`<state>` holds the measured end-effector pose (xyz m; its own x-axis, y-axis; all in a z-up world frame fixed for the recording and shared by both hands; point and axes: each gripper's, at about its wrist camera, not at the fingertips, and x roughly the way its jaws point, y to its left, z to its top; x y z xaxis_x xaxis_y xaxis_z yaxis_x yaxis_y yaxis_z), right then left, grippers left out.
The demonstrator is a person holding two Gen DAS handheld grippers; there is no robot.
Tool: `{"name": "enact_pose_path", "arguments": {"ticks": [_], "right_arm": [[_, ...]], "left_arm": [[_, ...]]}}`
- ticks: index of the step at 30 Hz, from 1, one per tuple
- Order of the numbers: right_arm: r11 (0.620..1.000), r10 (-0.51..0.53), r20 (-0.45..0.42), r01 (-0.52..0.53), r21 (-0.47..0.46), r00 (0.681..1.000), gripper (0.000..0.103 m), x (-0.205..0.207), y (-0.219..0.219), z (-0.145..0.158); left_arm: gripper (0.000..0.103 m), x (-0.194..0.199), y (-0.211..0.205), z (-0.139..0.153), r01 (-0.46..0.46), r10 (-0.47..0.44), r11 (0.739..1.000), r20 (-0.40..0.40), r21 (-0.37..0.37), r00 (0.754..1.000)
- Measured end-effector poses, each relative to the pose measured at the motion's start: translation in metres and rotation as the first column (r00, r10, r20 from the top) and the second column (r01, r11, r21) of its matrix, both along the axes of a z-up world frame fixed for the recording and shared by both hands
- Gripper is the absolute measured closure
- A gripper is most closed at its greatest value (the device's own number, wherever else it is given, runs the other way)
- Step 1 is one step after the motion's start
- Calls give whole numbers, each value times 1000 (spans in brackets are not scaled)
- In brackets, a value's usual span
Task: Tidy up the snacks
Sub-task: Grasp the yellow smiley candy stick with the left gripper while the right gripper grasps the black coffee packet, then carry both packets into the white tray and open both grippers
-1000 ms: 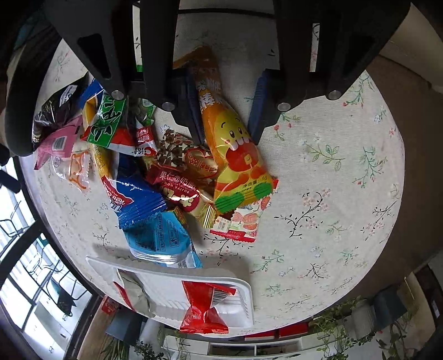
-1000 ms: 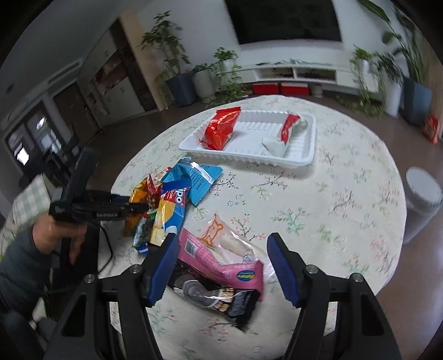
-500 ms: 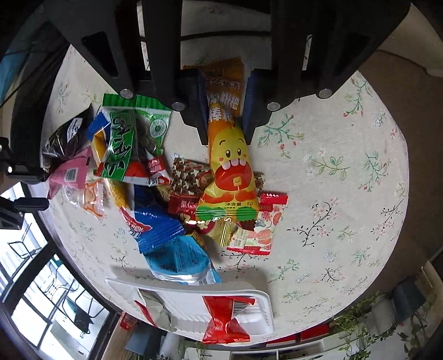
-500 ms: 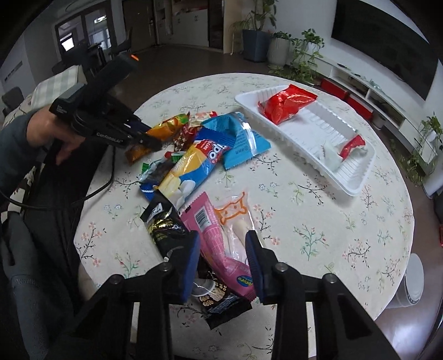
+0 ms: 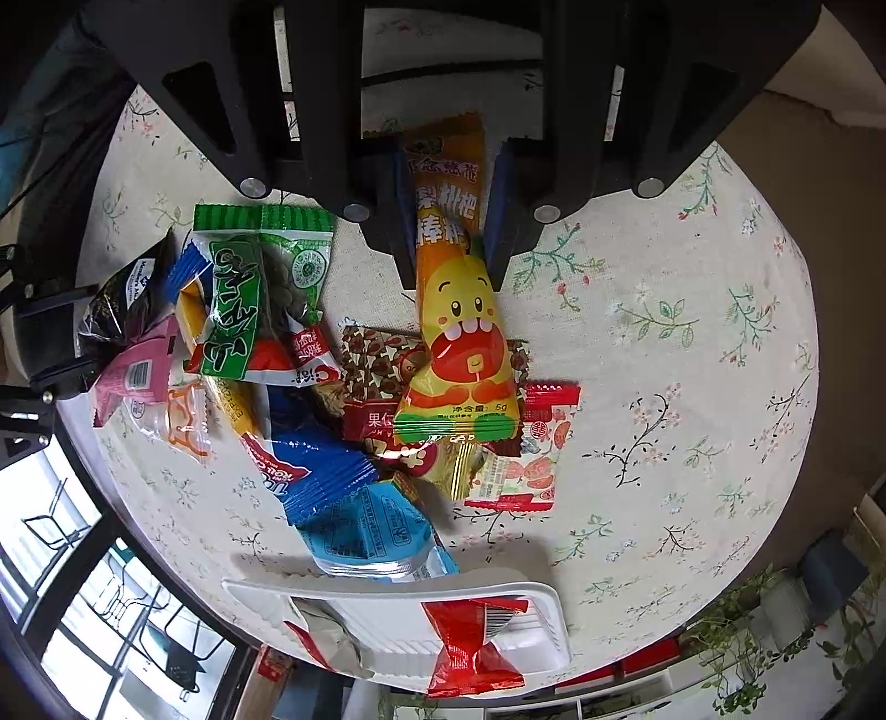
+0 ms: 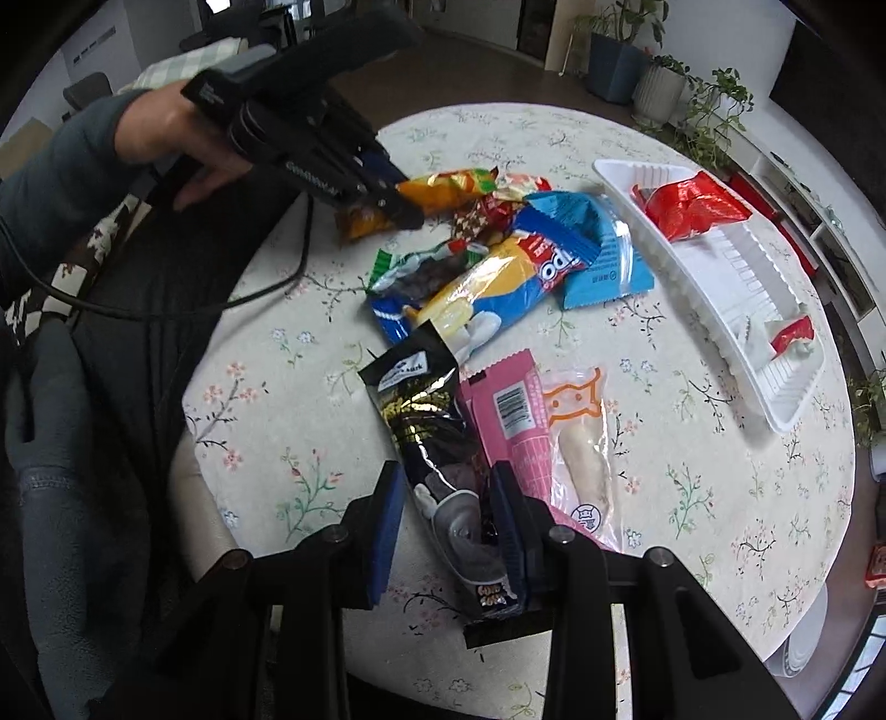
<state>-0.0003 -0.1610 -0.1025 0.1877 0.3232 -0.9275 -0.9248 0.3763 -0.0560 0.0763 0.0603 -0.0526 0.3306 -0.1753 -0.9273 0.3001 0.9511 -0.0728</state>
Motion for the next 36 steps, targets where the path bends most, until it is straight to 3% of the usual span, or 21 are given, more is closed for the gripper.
{"name": "enact_pose_path", "arguments": {"ticks": [8,15,21,27,36], "right_arm": [[996,-13,-47,9,-85,999,67,9,1,-25],[997,-61,-86,58,-43,994,72,12,-3,-26],[993,-110,-119,113,21,987,78,13,-12,-21],[981,-147,-162,165,105,976,79,8,-25,-18],[922,-210,-273,284,265,939,79,13,-55,-4]], "left_arm": [[82,3,0,-2,0,0,1000,20,1,1000],[83,4,-2,-2,23,-23,1000,18,13,1000],[86,7,2,-1,21,-22,1000,23,9,1000],[87,7,13,0,-9,10,999,21,-41,1000],[87,-2,26,17,-24,29,982,21,-188,999]]}}
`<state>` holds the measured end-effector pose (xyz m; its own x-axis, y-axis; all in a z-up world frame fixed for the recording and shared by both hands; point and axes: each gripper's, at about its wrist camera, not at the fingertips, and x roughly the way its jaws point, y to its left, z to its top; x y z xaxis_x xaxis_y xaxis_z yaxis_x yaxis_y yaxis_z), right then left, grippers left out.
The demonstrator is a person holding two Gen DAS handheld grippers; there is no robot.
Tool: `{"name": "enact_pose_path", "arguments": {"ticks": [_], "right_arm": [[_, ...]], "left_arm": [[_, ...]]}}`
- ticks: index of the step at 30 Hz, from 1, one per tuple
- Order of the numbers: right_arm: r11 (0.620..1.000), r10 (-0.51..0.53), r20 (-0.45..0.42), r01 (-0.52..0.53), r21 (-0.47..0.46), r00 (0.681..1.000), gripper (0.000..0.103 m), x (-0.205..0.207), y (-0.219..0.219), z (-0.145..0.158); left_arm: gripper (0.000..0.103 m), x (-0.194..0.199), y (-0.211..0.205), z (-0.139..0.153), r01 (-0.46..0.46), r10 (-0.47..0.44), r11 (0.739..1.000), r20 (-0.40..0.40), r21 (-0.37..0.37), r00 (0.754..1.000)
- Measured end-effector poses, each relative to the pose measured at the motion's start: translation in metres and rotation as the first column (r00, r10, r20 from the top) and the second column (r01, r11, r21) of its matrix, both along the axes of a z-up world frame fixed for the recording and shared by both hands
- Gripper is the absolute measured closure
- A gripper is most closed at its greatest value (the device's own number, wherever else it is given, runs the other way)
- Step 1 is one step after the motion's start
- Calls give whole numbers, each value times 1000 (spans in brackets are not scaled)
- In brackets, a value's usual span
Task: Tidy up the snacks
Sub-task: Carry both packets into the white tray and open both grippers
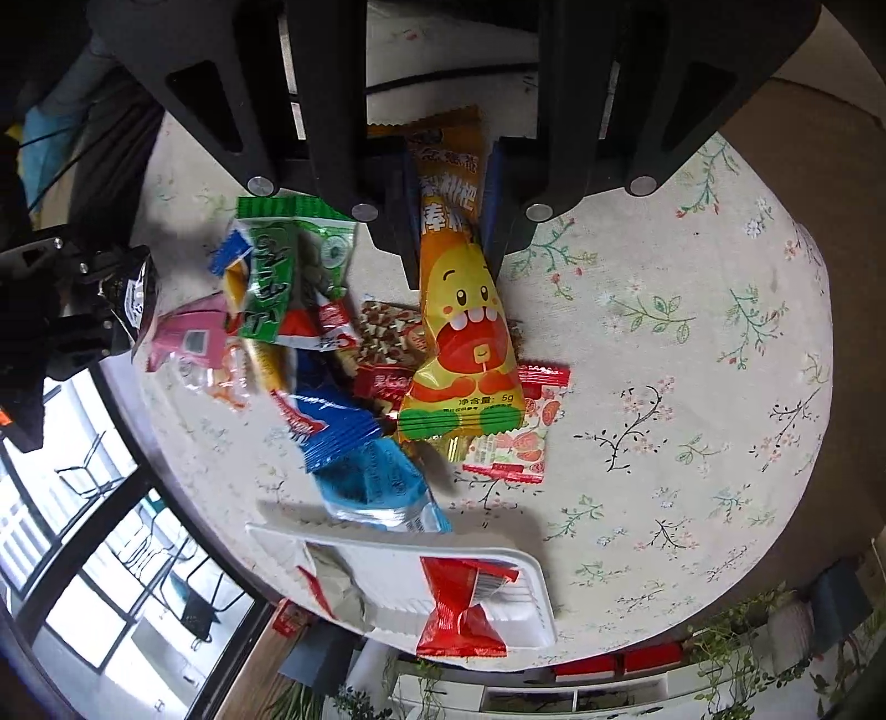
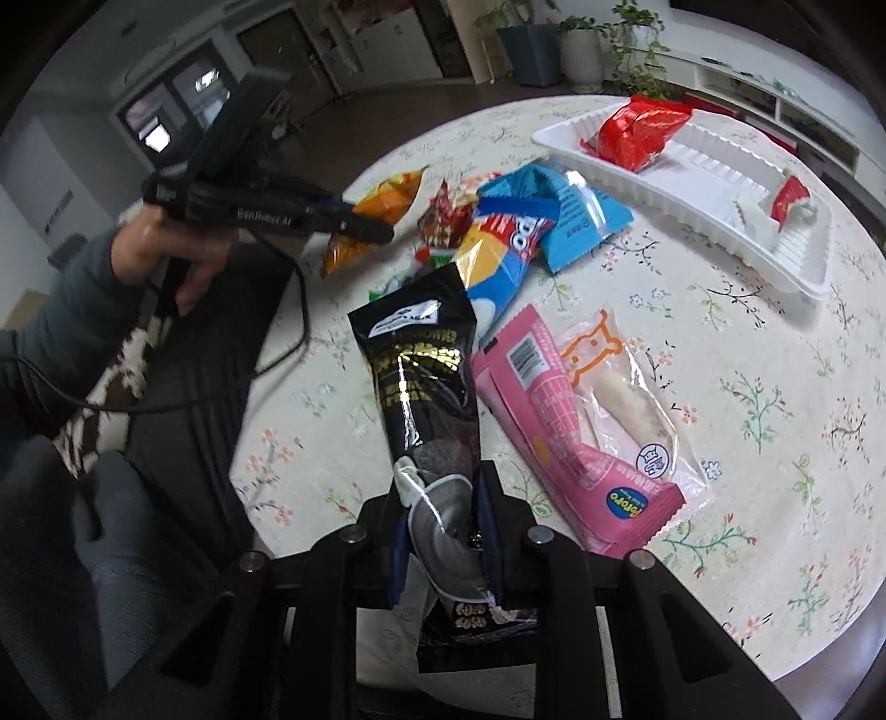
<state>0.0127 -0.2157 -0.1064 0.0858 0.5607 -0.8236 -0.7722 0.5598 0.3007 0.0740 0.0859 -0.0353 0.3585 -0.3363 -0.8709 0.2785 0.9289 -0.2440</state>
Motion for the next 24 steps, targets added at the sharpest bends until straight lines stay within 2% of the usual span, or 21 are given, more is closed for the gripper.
{"name": "enact_pose_path", "arguments": {"ticks": [5,9,11,14,19,24], "right_arm": [[983,-67,-64,77,169,996,79,6,-17,18],[948,-152,-95,172,267,984,79,20,-34,35],[919,-220,-114,245,310,969,79,34,-46,44],[858,-343,-148,374,352,928,79,59,-67,52],[729,-527,-210,565,386,824,79,103,-93,66],[641,-613,-242,653,404,752,79,140,-87,83]], "left_arm": [[87,1,9,18,-3,4,996,10,-89,1000],[87,16,14,43,-4,10,991,52,-130,999],[87,29,13,55,6,4,991,71,-134,997],[87,52,14,70,12,2,989,92,-150,996],[87,107,13,94,1,19,987,121,-158,992],[87,171,7,101,-39,56,988,113,-148,992]]}}
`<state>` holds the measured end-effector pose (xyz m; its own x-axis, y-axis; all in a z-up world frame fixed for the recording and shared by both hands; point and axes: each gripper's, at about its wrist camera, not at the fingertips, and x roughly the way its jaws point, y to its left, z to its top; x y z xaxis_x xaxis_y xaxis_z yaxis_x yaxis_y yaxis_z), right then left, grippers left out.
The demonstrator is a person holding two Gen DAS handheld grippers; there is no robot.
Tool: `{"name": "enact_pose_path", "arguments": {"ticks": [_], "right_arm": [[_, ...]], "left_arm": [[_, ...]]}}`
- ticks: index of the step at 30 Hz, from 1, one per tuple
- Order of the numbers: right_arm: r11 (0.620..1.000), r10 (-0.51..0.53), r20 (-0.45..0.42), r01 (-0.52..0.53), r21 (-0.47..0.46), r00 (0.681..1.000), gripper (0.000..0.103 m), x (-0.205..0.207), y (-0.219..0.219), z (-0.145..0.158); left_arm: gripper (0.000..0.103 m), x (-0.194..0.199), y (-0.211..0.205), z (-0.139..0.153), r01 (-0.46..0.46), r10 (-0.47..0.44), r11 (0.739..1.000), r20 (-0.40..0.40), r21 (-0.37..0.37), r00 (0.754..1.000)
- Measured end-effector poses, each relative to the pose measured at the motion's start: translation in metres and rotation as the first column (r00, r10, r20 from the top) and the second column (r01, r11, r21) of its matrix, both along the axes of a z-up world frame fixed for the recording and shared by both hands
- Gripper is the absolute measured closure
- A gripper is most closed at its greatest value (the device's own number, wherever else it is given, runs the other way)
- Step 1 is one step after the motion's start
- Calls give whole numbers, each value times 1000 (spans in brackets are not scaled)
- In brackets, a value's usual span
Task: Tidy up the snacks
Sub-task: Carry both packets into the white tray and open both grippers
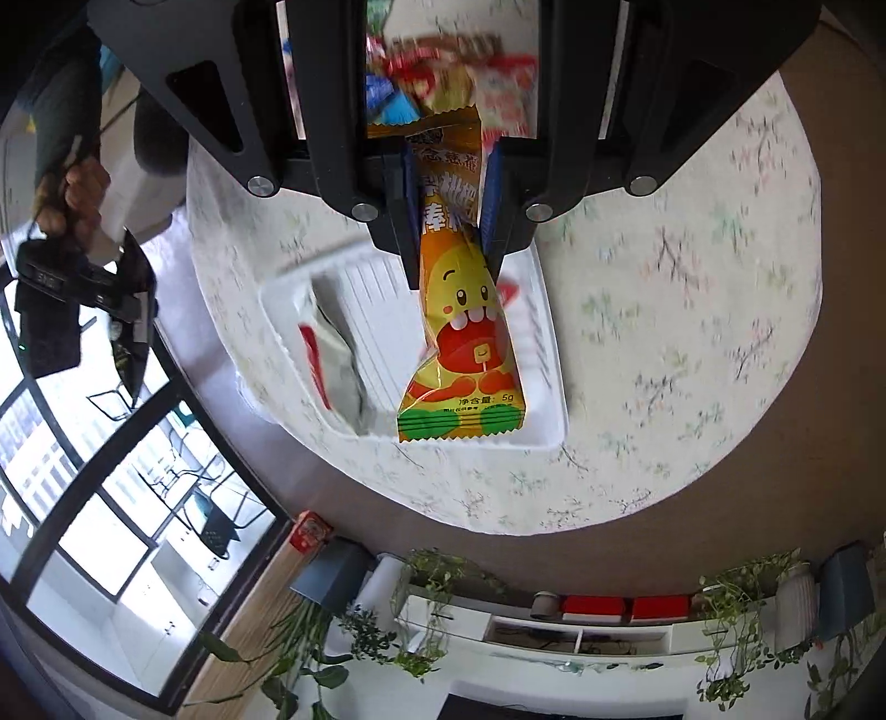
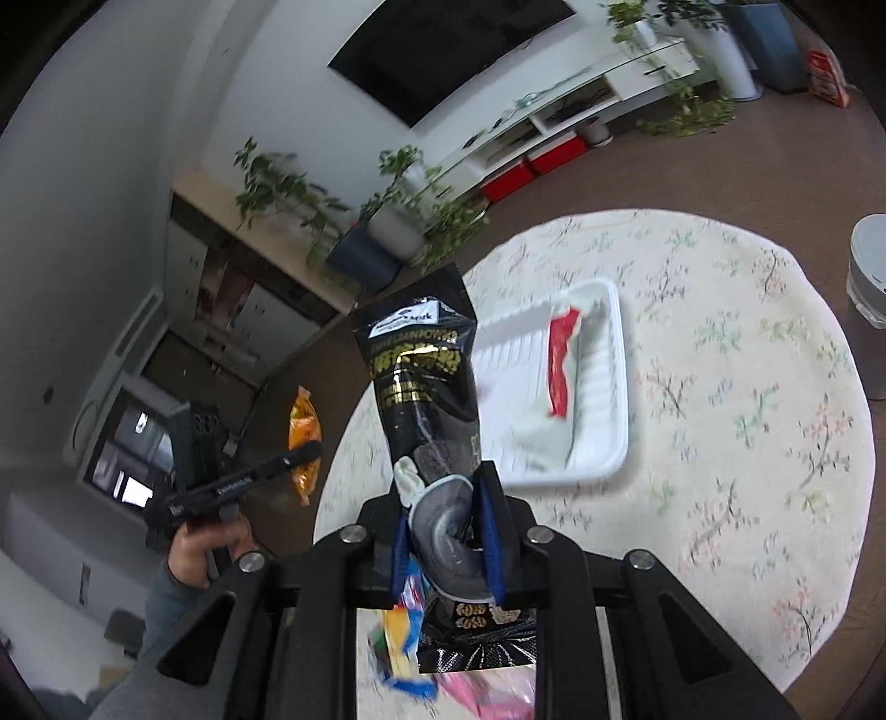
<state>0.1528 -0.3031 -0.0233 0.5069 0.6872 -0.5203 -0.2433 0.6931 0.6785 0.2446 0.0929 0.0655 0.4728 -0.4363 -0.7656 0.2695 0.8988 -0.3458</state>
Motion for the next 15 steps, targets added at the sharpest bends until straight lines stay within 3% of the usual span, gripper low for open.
{"name": "enact_pose_path", "arguments": {"ticks": [9,15], "right_arm": [[998,-61,-42,62,24,997,79,67,44,1],[996,-90,-116,87,-23,989,79,104,74,-27]], "left_arm": [[87,78,-21,-26,-5,8,998,-57,55,998],[87,108,-29,-54,-21,29,995,-84,96,996]]}}
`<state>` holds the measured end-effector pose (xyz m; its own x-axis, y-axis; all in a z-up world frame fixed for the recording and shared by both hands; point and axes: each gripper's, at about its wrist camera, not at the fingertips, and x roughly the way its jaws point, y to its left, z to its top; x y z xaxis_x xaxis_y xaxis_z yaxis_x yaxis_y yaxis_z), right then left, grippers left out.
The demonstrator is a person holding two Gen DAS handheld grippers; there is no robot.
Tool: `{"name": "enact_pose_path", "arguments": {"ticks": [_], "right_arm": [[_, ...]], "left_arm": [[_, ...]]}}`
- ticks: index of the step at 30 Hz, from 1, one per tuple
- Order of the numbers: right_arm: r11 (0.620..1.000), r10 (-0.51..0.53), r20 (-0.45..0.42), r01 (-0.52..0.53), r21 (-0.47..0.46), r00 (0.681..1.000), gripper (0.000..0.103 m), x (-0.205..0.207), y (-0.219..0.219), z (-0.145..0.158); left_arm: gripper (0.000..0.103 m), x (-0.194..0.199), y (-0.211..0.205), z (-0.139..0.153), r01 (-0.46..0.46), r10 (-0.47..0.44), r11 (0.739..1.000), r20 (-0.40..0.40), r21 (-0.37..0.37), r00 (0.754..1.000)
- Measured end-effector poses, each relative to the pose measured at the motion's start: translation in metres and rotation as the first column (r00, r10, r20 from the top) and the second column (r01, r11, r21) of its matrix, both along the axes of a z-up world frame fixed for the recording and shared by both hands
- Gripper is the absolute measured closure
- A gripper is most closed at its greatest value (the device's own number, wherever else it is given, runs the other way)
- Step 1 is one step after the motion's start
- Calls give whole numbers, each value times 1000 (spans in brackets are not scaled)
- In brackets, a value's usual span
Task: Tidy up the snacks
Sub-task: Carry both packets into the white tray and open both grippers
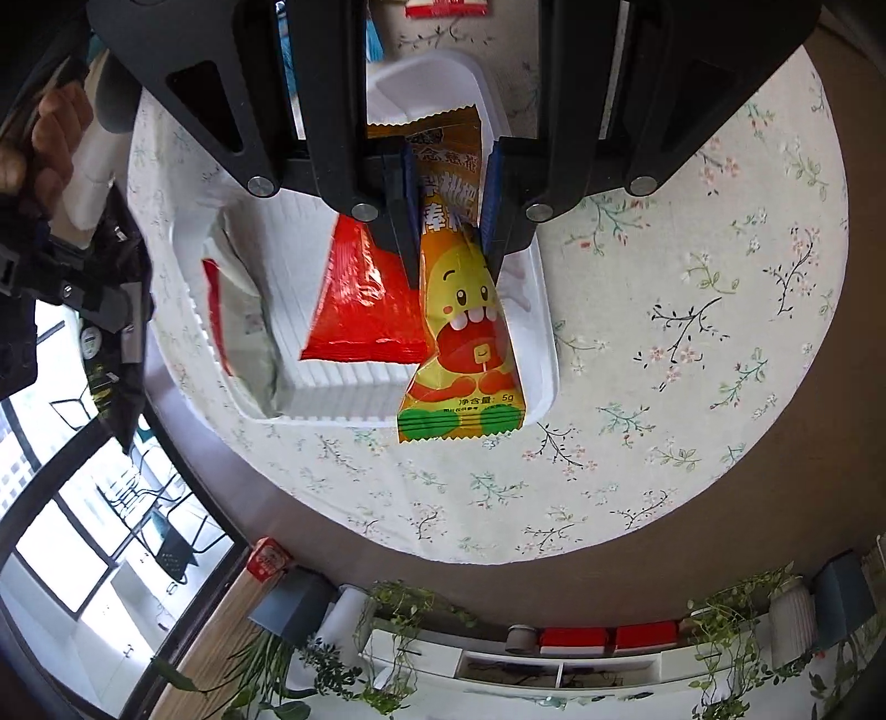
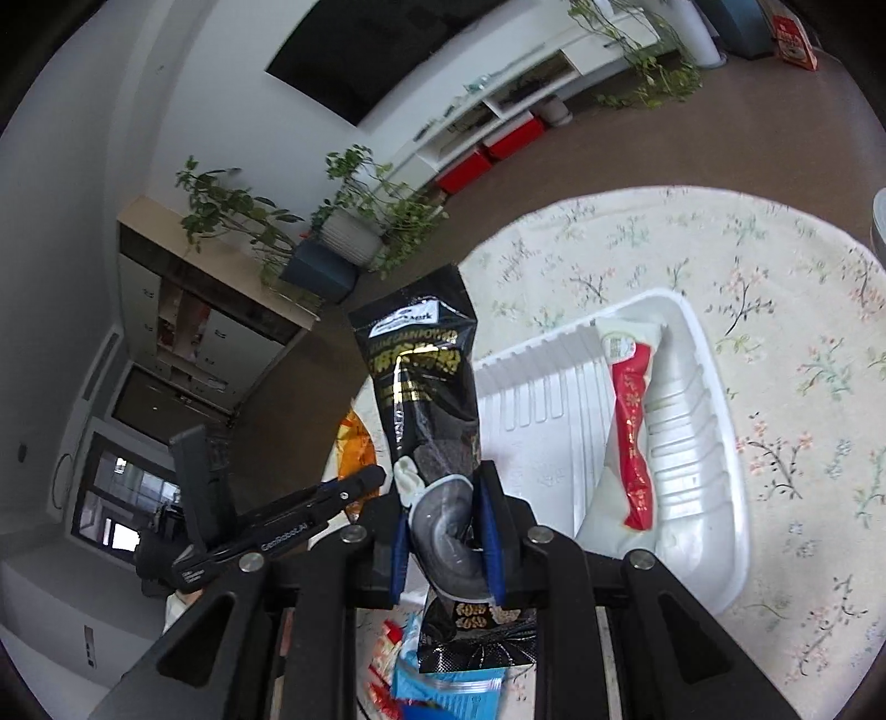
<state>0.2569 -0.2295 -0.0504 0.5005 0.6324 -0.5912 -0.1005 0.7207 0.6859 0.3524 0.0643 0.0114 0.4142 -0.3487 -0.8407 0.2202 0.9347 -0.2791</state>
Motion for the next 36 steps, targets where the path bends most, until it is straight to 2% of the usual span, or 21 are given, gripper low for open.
{"name": "enact_pose_path", "arguments": {"ticks": [7,10,21,28,33,36], "right_arm": [[997,-18,-62,13,-77,998,79,16,19,-27],[993,-33,-83,24,-112,996,79,18,19,-34],[979,-64,-141,34,-202,988,79,23,31,-57],[971,-77,-136,43,-235,988,79,28,33,-65],[959,-73,-131,33,-283,989,76,33,36,-66],[951,-67,-115,28,-308,991,70,30,40,-61]], "left_arm": [[87,8,-20,-33,50,-47,996,-36,72,998],[87,13,-24,-41,52,-49,996,-42,69,998],[86,18,-39,-56,62,-57,992,-43,107,997],[84,11,-40,-58,60,-55,991,-43,116,998],[75,10,-41,-61,57,-52,990,-43,129,998],[62,8,-41,-57,67,-64,991,-33,112,997]]}}
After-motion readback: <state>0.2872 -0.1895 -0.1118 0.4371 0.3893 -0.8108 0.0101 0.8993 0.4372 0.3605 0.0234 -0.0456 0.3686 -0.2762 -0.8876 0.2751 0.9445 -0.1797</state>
